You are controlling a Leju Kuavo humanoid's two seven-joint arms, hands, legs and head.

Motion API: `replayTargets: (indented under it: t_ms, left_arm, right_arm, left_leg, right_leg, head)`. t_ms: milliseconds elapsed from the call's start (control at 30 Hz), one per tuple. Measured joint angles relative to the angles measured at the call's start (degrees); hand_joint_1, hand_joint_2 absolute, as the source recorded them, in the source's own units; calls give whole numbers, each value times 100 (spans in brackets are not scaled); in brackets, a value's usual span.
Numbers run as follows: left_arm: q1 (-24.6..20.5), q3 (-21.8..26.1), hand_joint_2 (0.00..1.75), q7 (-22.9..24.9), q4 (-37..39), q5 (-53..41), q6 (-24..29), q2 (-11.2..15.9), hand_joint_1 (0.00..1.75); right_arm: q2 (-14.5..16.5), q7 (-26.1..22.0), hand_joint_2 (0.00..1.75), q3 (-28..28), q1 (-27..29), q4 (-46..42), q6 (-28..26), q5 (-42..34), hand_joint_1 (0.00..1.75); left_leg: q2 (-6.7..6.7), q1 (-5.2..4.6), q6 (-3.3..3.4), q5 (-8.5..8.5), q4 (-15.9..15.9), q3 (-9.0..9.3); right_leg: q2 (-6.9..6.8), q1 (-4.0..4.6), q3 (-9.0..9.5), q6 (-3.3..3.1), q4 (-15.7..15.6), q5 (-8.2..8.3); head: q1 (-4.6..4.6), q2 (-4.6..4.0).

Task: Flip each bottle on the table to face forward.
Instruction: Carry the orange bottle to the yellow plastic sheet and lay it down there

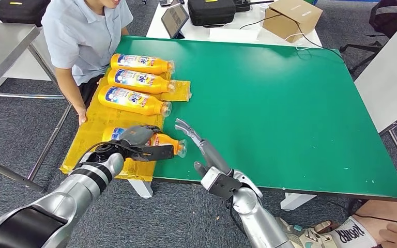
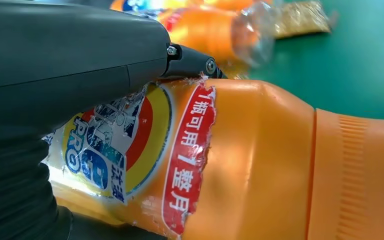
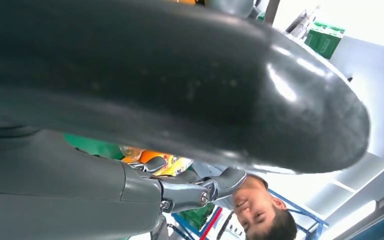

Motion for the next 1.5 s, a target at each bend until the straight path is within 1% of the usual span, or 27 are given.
replayTargets:
  t_ms: [33,67,100,233,367,533,667,733,800,867,1000,1067,1200,1233,1300,1400,1500]
  left_arm:
    - [-4,-38,175,9,39,2,-14,-17,13]
    - [-9,-63,175,28,77,16,-36,-30,4]
    - [-19,-79,175,63,116,55,-72,-45,1]
    - [-114,-50,175,199,311,461,-367,-128,0]
    - [-228,178,175,3,438,1090,-784,-162,0]
    - [-282,503,175,-179,493,1580,-1120,-180,0]
    - [-265,966,175,-483,447,2675,-1642,-218,0]
    - [-174,1208,175,-666,313,3231,-1777,-261,0]
    - [-11,1400,175,-787,37,3791,-1771,-314,0]
    - [262,1561,175,-870,-462,4511,-1627,-373,0]
    - [1092,1726,175,-884,-2077,6022,-1081,-461,0]
    - [1483,1746,175,-858,-2830,6448,-891,-469,0]
    - [1999,1763,175,-897,-3846,6738,-694,-467,0]
    - [2109,1763,175,-957,-4049,6826,-615,-467,0]
    - [2375,1762,175,-1104,-4500,6972,-382,-468,0]
    - [2895,1720,175,-1294,-5217,6967,32,-468,0]
    - [3490,1602,175,-1553,-5871,6791,425,-510,0]
  right_arm:
    - [0,-2,0,-4,0,0,4,-2,0]
    - [0,-2,0,-8,0,0,14,-5,0]
    - [0,-3,0,-10,-1,-1,25,-10,0]
    - [16,-3,0,-9,-17,1,48,-20,0]
    - [24,-3,0,-10,-77,45,40,-49,0]
    - [26,-19,0,-9,-131,121,33,-92,0]
    - [31,-103,0,-10,-186,245,-42,-102,0]
    - [31,-165,0,-11,-195,318,-111,-102,0]
    - [31,-213,0,-21,-188,367,-175,-107,0]
    - [30,-260,0,-58,-154,380,-259,-121,0]
    - [20,-440,0,-193,104,164,-635,-137,0]
    - [20,-502,0,-263,285,-59,-842,-129,0]
    - [29,-574,175,-345,537,-418,-1106,-83,0]
    - [36,-613,175,-366,603,-523,-1260,-68,0]
    - [46,-671,175,-404,790,-845,-1771,-67,0]
    - [29,-678,175,-409,1143,-1531,-2737,-162,0]
    - [-54,-678,175,-353,1470,-2155,-3646,-269,0]
  left_leg:
    - [0,0,0,0,0,0]
    - [0,0,0,0,0,1]
    - [0,0,0,0,0,1]
    - [-4,1,0,0,0,2]
    - [-4,1,0,0,0,5]
    - [-4,1,0,1,0,6]
    - [-4,0,0,1,0,6]
    - [-4,0,0,1,0,6]
    - [-2,-1,0,0,0,5]
    - [-1,-1,0,0,0,5]
    - [-1,-1,0,-4,0,1]
    - [-1,-1,-1,-6,0,-3]
    - [-2,0,-2,-7,-1,-5]
    - [-1,0,-2,-7,-1,-5]
    - [1,0,-2,-6,-1,-4]
    - [-1,0,-2,-7,-1,-5]
    - [0,-1,-1,-17,-1,-6]
  right_leg:
    - [0,0,0,0,0,0]
    - [0,0,0,0,0,0]
    - [0,1,1,0,0,0]
    - [-1,2,5,0,2,0]
    - [-1,1,7,0,2,0]
    - [-1,1,10,0,2,0]
    - [-2,0,9,0,2,0]
    - [-1,0,8,0,2,0]
    - [-1,0,7,0,2,0]
    - [0,-1,6,0,1,0]
    - [0,0,1,0,0,-3]
    - [0,0,-4,-1,-1,-4]
    - [-1,1,-6,-2,-2,-5]
    - [-1,1,-6,-2,-1,-5]
    - [0,0,-5,-2,-1,-5]
    - [0,0,-6,-2,-2,-6]
    - [0,-1,-7,-2,-6,-9]
  head:
    - [0,0]
    - [-1,0]
    - [-1,0]
    - [-1,0]
    - [0,0]
    - [0,0]
    - [-1,0]
    - [0,0]
    - [-1,0]
    - [-1,0]
    - [0,0]
    - [-1,0]
    - [-1,0]
    - [-1,0]
    - [-1,0]
    - [-2,0]
    - [-2,0]
